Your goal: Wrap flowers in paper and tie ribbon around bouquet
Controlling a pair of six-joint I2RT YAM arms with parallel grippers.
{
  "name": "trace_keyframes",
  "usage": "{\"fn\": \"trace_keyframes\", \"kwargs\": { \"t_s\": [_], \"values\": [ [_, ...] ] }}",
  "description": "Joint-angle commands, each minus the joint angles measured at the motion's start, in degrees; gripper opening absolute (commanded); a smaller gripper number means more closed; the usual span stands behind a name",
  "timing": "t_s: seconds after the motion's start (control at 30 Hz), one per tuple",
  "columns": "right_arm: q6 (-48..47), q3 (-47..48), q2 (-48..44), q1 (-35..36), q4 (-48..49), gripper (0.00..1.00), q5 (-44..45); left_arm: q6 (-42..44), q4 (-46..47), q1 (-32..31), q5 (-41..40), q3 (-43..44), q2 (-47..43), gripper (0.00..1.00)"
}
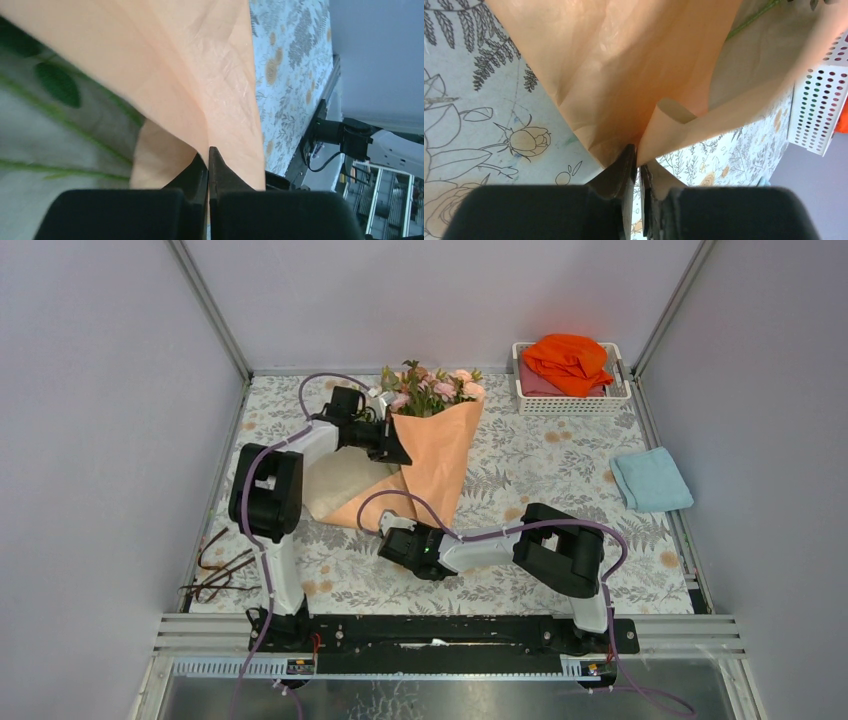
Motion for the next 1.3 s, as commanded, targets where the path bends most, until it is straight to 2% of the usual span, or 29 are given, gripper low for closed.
{"fn": "trace_keyframes", "kwargs": {
  "t_s": [0.0, 0.13, 0.3, 0.43, 0.6, 0.7, 0.83, 0.93, 1.0, 1.17, 1.27],
  "values": [
    [-2.5, 1.6, -2.5, 0.4, -0.9, 0.2, 1.2, 8.0, -6.1, 4.4, -5.2, 1.9, -2.1, 0.0],
    [-4.6, 0.9, -4.0, 0.4, -0.7, 0.41, -1.4, 12.2, -6.8, 7.7, -11.7, -1.0, -1.6, 0.0],
    [-6.8, -0.5, -7.0, 0.4, -0.5, 0.53, -6.5, 13.2, -5.5, 9.2, -14.6, -3.4, 0.6, 0.0],
    [-7.8, -2.2, -14.0, 0.4, -1.1, 0.61, -13.2, 12.2, -4.4, 9.9, -16.8, -3.8, 1.9, 0.0],
    [-8.0, -2.5, -24.8, -0.8, -2.7, 0.66, -29.2, 10.1, -1.7, 10.1, -17.9, -5.5, 1.6, 0.0],
    [-3.1, -1.6, -27.2, -6.6, -0.3, 0.67, -42.8, 8.9, -0.4, 10.1, -18.2, -6.6, 1.0, 0.0],
    [10.7, -0.1, -22.7, -13.9, 11.9, 0.59, -52.3, 8.2, 0.9, 10.1, -18.7, -7.8, 0.9, 0.0],
    [18.2, 4.4, -14.7, -16.3, 16.2, 0.34, -54.3, 8.3, 0.7, 10.1, -18.9, -8.1, 1.0, 0.0],
    [21.5, 5.8, -9.9, -17.1, 18.6, 0.22, -54.3, 8.4, 1.0, 10.1, -19.3, -8.4, 0.8, 0.0],
    [27.1, 3.8, -2.8, -18.9, 21.1, 0.12, -54.9, 9.1, 1.1, 10.1, -19.7, -8.8, 0.2, 0.0],
    [28.7, 1.3, -1.9, -19.1, 16.2, 0.08, -53.4, 9.3, 0.9, 10.1, -20.0, -8.6, 0.2, 0.0]
  ]
}}
